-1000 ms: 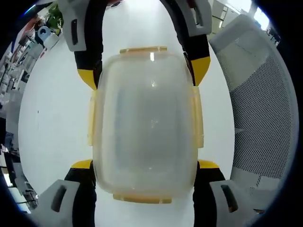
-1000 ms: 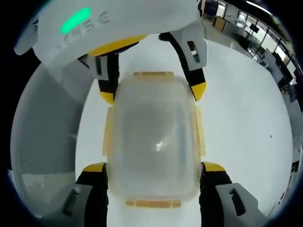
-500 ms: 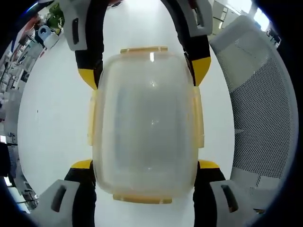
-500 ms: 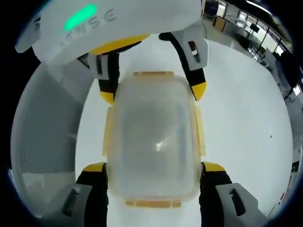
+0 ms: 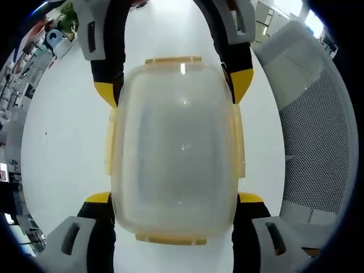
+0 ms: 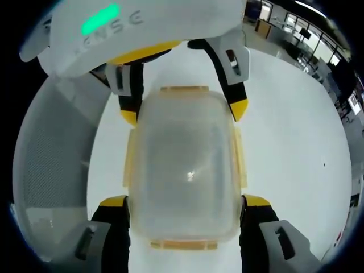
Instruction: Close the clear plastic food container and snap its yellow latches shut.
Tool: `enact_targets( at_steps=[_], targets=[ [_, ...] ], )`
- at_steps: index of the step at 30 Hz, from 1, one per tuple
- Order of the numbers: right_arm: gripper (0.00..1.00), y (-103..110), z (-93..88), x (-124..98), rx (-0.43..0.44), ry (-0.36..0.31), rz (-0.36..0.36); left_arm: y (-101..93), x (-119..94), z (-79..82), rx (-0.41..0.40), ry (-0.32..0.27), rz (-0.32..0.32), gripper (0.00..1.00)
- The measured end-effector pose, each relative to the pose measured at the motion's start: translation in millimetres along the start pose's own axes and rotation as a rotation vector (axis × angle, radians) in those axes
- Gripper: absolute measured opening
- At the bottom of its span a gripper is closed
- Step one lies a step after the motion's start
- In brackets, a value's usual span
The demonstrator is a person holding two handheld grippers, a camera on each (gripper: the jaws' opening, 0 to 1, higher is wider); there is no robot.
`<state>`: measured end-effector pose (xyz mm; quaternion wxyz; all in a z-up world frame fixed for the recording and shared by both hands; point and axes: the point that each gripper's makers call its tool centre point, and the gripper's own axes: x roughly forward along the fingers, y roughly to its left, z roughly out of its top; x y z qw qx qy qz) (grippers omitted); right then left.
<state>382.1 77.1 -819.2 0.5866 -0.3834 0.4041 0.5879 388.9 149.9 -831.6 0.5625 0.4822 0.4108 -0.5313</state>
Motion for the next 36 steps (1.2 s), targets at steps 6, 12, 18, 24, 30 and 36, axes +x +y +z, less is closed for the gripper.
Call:
enact_targets(
  at_steps=[6, 12, 18, 24, 30, 36],
  targets=[
    [0.79, -6.6, 0.2, 0.1, 0.001, -0.002, 0.000, 6.4, 0.3, -0.4, 0.001, 0.002, -0.001, 0.86],
    [0.79, -14.4, 0.3, 0.1, 0.008, -0.003, -0.003, 15.1, 1.1, -0.7, 0.005, 0.002, 0.000, 0.86],
    [0.79, -21.3, 0.1, -0.2, 0.006, -0.002, -0.001, 21.9, 1.6, -0.7, 0.001, -0.004, 0.000, 0.86],
    [0.79, -28.2, 0.4, -0.2, 0.005, -0.004, 0.000, 29.1, 2.2, -0.7, -0.001, -0.010, -0.001, 0.86],
    [0.79, -36.1, 0.3, 0.0, 0.009, -0.004, -0.001, 36.8, 3.3, -1.2, 0.004, -0.003, -0.003, 0.86],
    [0.79, -44.0, 0.5, -0.6, 0.013, -0.007, -0.002, 44.7, 4.1, -1.6, 0.007, -0.004, -0.004, 0.86]
  ],
)
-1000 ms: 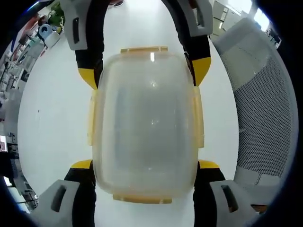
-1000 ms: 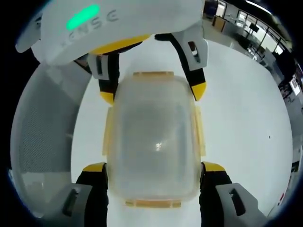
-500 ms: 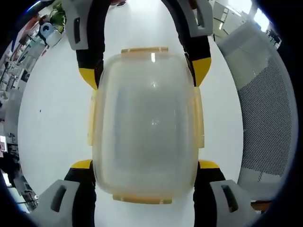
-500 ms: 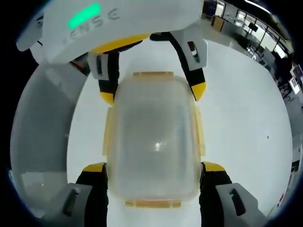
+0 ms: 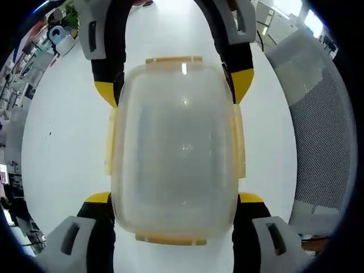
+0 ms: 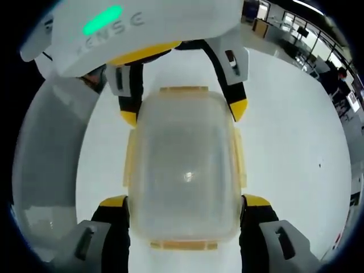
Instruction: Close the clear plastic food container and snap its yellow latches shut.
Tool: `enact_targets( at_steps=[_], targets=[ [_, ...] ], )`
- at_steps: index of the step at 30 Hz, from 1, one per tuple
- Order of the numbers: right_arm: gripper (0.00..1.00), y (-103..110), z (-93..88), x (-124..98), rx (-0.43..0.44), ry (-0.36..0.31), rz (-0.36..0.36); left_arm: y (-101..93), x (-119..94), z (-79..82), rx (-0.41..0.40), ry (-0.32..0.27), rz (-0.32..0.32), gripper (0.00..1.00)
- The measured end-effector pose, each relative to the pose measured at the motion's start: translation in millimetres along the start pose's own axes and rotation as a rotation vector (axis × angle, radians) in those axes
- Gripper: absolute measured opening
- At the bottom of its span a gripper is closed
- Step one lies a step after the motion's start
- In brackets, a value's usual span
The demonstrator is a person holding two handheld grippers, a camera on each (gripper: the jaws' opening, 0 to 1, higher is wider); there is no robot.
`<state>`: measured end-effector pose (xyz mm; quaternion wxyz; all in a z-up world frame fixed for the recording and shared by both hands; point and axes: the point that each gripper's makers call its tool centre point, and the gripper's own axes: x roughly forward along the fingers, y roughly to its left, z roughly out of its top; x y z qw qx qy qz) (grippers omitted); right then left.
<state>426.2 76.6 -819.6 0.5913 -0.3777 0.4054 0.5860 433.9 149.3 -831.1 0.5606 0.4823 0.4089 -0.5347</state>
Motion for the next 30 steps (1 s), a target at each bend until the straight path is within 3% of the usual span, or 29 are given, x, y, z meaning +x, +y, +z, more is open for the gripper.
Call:
enact_targets(
  at_steps=[17, 30],
  targets=[
    [0.80, -19.9, 1.3, -0.6, 0.002, -0.001, 0.001, 20.1, 1.9, -1.2, -0.005, -0.006, -0.003, 0.86],
    [0.80, -23.3, 1.2, -0.5, -0.002, 0.004, 0.003, 22.7, 1.9, -1.6, -0.008, -0.006, -0.002, 0.86]
  ],
)
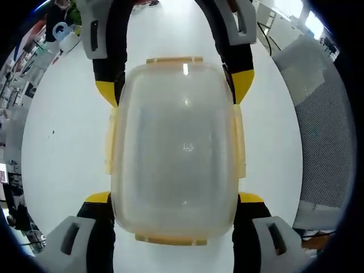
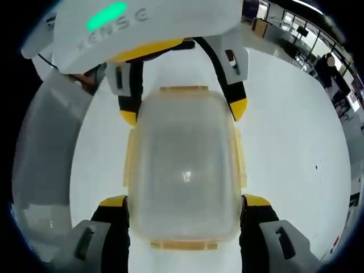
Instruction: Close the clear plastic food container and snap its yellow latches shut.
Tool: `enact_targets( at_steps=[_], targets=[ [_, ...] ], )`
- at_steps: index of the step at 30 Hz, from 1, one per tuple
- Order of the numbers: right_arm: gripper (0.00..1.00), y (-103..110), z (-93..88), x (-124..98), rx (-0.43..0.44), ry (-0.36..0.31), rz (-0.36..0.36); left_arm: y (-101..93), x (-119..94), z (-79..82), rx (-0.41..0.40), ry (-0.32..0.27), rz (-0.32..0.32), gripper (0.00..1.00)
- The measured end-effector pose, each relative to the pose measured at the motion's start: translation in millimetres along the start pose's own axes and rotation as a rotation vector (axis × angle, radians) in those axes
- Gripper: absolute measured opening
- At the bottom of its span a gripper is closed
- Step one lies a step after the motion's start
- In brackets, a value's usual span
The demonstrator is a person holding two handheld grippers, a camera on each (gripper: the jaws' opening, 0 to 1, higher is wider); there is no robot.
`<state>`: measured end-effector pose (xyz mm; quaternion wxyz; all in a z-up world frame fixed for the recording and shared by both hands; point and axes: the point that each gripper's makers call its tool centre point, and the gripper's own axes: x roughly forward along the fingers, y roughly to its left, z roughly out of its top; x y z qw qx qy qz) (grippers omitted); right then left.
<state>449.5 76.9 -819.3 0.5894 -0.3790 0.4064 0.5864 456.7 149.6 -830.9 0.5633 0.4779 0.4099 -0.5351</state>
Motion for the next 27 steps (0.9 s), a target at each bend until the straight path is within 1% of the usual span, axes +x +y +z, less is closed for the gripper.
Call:
enact_targets(
  at_steps=[10, 16, 21, 22, 23, 24, 25, 26, 27],
  targets=[
    [0.80, 0.9, -0.7, -0.7, -0.007, -0.004, 0.000, -0.4, 0.1, 0.4, 0.003, 0.005, -0.001, 0.86],
    [0.80, 0.6, -0.8, -0.3, -0.009, 0.001, -0.002, -0.5, 0.5, 0.1, 0.005, 0.017, -0.003, 0.87],
    [0.81, 0.4, -0.2, -0.6, -0.020, -0.002, 0.000, -0.3, 0.9, -0.6, 0.009, 0.039, -0.006, 0.88],
    [0.82, 0.0, -0.2, -0.7, -0.024, -0.002, -0.003, -0.4, 1.1, -0.8, 0.007, 0.041, -0.007, 0.89],
    [0.89, -2.0, 0.3, -0.4, -0.027, -0.006, -0.015, -2.7, 1.8, -2.0, -0.001, 0.044, -0.020, 0.93],
    [0.95, -1.3, -3.1, 1.1, -0.031, 0.008, -0.020, -7.0, 4.4, -3.7, -0.023, 0.043, -0.036, 0.98],
    [0.98, 1.2, -4.0, 2.0, -0.024, 0.008, -0.011, -8.3, 4.7, -6.8, -0.020, 0.055, -0.043, 0.99],
    [0.99, 6.3, -3.6, 2.9, -0.008, 0.002, 0.011, -7.9, 5.8, -7.7, -0.013, 0.050, -0.037, 0.99],
    [0.98, 5.5, -3.3, 3.1, -0.014, -0.001, 0.004, -8.1, 4.7, -7.3, -0.007, 0.048, -0.033, 0.99]
  ],
)
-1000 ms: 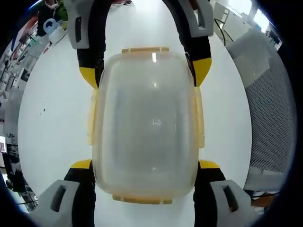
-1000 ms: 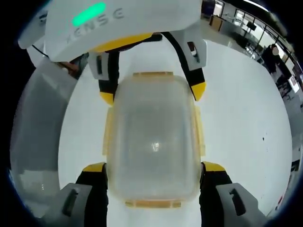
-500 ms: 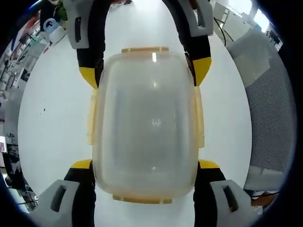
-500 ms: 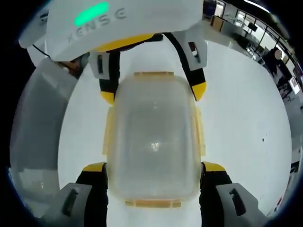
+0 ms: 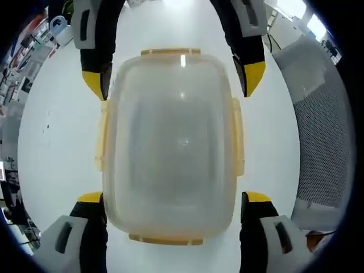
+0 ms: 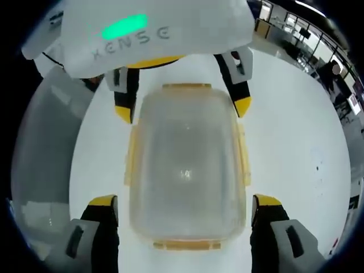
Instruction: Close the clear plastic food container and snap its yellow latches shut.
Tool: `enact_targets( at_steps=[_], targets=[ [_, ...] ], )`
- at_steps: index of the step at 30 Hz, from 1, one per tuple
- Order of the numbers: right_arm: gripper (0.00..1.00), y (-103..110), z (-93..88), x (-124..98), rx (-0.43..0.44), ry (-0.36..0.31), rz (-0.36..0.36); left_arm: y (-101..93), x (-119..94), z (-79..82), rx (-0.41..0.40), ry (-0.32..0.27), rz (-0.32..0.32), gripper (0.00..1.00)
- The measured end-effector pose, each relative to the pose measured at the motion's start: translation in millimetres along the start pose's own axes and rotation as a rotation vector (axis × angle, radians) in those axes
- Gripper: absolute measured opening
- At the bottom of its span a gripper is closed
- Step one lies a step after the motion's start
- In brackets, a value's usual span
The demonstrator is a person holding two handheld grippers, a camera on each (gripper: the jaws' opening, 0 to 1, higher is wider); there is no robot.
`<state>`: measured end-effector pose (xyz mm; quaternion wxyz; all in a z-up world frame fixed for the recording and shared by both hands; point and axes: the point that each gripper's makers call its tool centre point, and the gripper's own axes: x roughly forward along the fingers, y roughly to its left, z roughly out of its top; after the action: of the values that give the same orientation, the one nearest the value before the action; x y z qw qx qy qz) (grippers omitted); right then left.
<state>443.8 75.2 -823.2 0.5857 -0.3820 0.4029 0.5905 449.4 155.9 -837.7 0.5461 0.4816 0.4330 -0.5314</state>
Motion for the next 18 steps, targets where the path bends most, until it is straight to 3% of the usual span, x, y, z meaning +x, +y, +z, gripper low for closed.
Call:
enact_targets(
  at_steps=[7, 18],
  targets=[
    [0.96, -3.4, 2.8, -0.1, -0.010, -0.007, -0.025, 3.4, -3.9, 1.8, -0.011, -0.022, 0.005, 0.99],
    [0.97, -5.0, 10.0, -6.7, 0.037, -0.095, -0.040, 5.1, -8.9, 2.7, -0.032, -0.066, 0.021, 0.99]
  ],
)
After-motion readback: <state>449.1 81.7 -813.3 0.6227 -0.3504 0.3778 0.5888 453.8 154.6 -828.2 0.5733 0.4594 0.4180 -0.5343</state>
